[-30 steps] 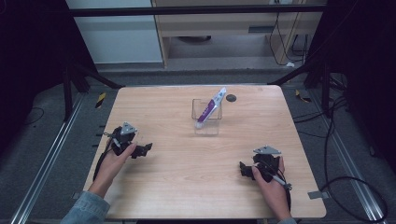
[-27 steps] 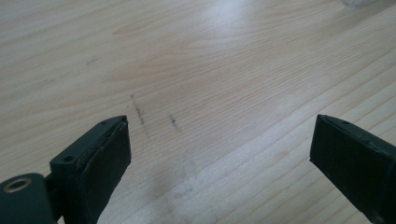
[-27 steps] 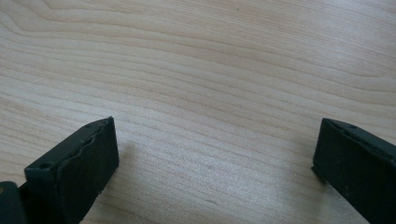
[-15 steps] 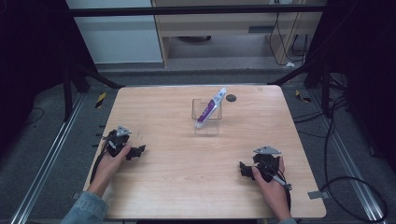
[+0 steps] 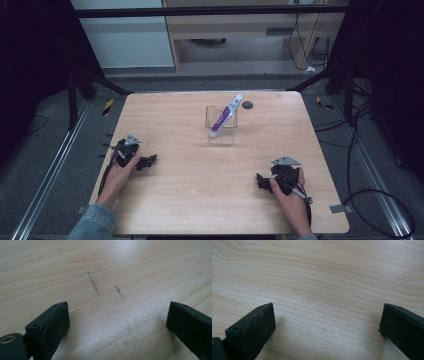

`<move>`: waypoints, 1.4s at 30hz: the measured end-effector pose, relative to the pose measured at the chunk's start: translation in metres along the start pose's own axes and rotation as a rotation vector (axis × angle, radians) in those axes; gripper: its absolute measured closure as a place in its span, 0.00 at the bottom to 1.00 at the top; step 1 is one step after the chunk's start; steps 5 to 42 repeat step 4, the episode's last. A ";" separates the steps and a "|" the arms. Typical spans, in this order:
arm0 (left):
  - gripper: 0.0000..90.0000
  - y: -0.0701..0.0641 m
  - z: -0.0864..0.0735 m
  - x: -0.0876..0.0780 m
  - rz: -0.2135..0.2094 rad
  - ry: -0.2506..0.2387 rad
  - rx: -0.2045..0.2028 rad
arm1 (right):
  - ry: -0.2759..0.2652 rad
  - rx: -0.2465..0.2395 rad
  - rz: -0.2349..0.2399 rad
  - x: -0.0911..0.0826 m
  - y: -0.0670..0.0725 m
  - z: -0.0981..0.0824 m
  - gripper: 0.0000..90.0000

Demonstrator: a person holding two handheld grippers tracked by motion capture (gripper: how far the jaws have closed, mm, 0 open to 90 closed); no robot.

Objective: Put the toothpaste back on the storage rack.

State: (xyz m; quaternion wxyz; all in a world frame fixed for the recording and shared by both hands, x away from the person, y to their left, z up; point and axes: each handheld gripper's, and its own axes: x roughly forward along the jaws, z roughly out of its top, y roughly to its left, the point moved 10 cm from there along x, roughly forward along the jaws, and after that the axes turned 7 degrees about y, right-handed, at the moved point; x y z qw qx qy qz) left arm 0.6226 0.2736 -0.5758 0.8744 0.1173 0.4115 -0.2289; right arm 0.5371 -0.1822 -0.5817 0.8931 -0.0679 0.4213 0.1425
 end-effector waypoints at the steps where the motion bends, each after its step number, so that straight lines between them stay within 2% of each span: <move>1: 0.04 0.000 0.000 0.000 0.000 0.001 0.000 | 0.000 0.000 0.000 0.000 0.000 0.000 0.00; 4: 0.01 0.001 -0.001 0.001 0.013 0.013 -0.012 | 0.001 0.003 0.001 0.000 0.000 0.000 0.00; 42: 0.01 0.001 -0.001 0.001 0.013 0.013 -0.012 | 0.001 0.003 0.001 0.000 0.000 0.000 0.00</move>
